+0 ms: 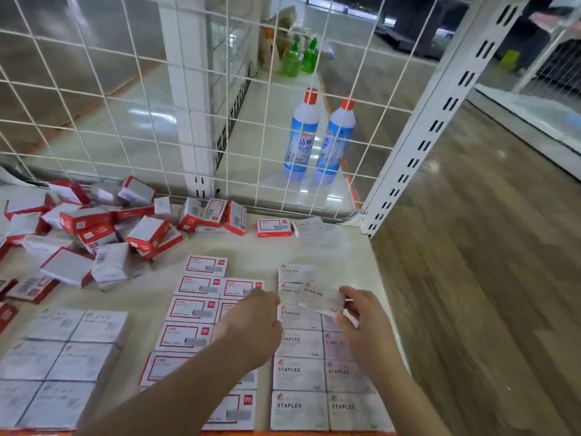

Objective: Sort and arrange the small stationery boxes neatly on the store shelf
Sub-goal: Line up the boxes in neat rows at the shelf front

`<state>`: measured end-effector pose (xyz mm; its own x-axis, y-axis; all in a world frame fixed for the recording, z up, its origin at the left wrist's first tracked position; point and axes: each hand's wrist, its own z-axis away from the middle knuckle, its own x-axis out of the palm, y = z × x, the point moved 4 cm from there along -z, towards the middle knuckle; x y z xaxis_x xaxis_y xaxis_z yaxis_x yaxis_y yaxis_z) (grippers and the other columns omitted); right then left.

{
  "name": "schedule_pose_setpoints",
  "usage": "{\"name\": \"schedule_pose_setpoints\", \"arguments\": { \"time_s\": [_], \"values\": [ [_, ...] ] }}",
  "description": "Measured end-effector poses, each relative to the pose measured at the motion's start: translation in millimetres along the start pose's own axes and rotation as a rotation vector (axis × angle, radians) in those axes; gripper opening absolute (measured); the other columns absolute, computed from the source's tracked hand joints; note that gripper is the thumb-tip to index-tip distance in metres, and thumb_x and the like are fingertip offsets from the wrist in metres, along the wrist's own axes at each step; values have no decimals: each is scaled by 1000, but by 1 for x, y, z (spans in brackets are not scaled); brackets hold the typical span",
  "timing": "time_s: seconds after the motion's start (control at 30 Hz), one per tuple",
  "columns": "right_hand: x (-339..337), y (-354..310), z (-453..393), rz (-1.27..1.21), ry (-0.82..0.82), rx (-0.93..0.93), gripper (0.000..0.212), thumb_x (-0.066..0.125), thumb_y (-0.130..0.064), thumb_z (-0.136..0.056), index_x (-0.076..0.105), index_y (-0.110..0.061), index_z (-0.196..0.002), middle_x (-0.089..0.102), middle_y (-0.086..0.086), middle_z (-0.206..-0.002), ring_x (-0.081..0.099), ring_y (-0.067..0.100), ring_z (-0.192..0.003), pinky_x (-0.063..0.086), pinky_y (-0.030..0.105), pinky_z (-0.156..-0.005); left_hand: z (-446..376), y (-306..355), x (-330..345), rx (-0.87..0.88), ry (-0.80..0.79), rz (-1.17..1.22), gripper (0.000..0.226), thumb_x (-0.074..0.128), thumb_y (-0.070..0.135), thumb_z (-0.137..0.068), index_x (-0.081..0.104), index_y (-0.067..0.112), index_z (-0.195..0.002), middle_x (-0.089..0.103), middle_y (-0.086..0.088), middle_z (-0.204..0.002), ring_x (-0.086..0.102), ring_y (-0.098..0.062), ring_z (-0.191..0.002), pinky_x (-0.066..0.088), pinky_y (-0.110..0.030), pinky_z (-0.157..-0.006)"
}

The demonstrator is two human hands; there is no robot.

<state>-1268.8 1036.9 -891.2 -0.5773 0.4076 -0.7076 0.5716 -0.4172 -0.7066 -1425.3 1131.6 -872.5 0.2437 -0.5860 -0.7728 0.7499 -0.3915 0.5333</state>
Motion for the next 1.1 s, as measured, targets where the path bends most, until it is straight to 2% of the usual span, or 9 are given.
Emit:
{"name": "schedule_pose_setpoints", "arguments": {
  "time_s": [0.23,0.37,0.53,0.63,0.77,0.83,0.93,1.03,1.1],
  "values": [
    [-17,10,-29,9,85,45,39,58,-8,-89,51,-11,-127,45,-8,-110,50,6,-97,41,20,-91,-25,18,7,135,-73,-272,53,35,25,-99,15,20,-148,1,5,-157,9,-15,-144,16,-34,-117],
    [-16,11,-39,29,73,56,36,57,-11,-90,52,-13,-126,44,-8,-110,47,3,-96,33,12,-83,-38,19,11,142,-105,-352,56,40,30,-97,17,20,-147,3,3,-157,13,-18,-143,23,-39,-115],
    [-17,17,-47,59,79,63,38,53,-14,-91,49,-15,-129,46,-5,-118,47,5,-97,35,17,-85,-49,20,11,132,-190,-430,55,40,35,-96,22,21,-146,11,2,-155,21,-20,-140,30,-39,-110],
    [-19,22,-55,103,39,63,40,50,-8,-92,48,-15,-131,45,-5,-121,46,5,-99,36,17,-85,-50,20,9,142,-215,-448,53,43,36,-96,27,21,-144,19,1,-150,33,-24,-133,38,-41,-105],
    [-18,25,-68,111,-35,45,40,50,0,-90,51,-13,-128,49,-2,-122,49,6,-99,38,13,-85,-49,21,11,125,-232,-397,52,45,35,-95,28,19,-142,16,-1,-149,42,-27,-126,40,-43,-102],
    [-16,26,-72,136,-67,55,40,49,1,-90,52,-12,-128,50,-2,-122,50,8,-102,37,8,-80,-49,20,12,119,-237,-368,53,45,33,-95,25,18,-143,11,0,-151,43,-28,-126,39,-43,-103],
    [-9,29,-76,158,-126,106,41,46,5,-88,55,-10,-125,49,0,-123,51,14,-107,35,15,-83,-48,18,14,121,-244,-354,56,45,32,-96,21,19,-145,7,1,-153,39,-29,-130,36,-44,-105],
    [-5,23,-77,209,-99,85,28,43,-3,-92,62,-7,-113,50,2,-118,52,16,-96,29,15,-69,-47,18,13,135,-234,-356,59,45,32,-96,17,20,-146,4,3,-155,35,-28,-133,35,-42,-106],
    [-3,16,-76,221,-72,46,29,41,-5,-93,62,-6,-113,51,1,-119,53,17,-98,27,14,-65,-46,17,14,140,-230,-353,61,44,33,-96,13,21,-147,3,4,-155,32,-26,-135,34,-42,-107]
  ]
}}
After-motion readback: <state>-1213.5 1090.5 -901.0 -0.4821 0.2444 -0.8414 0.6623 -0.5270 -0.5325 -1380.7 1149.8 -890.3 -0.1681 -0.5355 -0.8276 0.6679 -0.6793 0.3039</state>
